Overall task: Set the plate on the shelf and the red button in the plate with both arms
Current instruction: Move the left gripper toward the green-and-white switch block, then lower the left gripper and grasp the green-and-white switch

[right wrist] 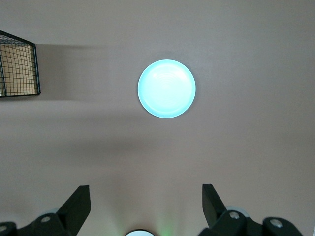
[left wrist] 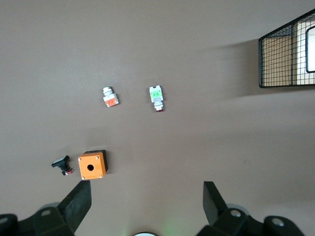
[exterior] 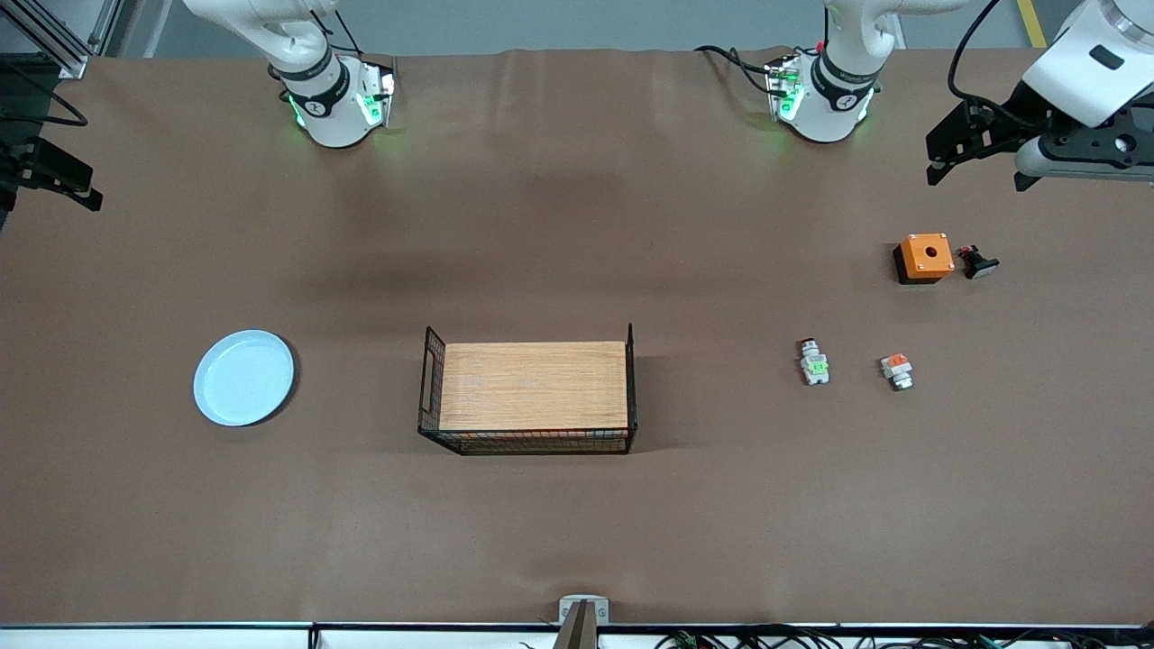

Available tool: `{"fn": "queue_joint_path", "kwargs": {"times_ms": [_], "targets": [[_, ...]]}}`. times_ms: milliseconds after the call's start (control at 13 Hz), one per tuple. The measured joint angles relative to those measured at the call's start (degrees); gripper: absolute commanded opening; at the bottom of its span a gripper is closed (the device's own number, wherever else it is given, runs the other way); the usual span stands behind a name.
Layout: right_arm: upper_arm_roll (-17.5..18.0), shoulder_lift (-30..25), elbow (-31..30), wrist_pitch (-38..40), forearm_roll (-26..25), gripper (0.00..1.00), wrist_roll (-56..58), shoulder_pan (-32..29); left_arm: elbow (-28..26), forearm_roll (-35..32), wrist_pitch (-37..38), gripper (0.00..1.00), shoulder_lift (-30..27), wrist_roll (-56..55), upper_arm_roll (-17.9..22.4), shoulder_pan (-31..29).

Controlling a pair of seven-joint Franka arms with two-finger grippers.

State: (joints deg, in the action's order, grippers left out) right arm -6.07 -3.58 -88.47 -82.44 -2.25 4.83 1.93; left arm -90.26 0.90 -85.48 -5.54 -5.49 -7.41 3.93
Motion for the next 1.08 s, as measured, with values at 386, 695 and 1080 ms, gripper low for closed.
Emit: {"fn": "queue_joint_path", "kwargs": {"times_ms": [386,695,1080], "targets": [[0.00,0.92,0.00,-0.03,0.00,1.00,0.00,0.00,-1.87,0.00,-5.15,1.00,6.91,-0.01,-0.22,0.38],[-0.01,3.29,0.00,-0.33,0.13,1.00,-0.02,-0.04,-12.56,0.00,-22.62,1.00,12.19,-1.13,-0.32,0.30],[-0.22,5.97,-0.02,-0.36,8.70,1.00,0.54,-5.83,-20.37,0.00,-40.64,1.00,19.88,-2.55,-0.28,0.13]]}}
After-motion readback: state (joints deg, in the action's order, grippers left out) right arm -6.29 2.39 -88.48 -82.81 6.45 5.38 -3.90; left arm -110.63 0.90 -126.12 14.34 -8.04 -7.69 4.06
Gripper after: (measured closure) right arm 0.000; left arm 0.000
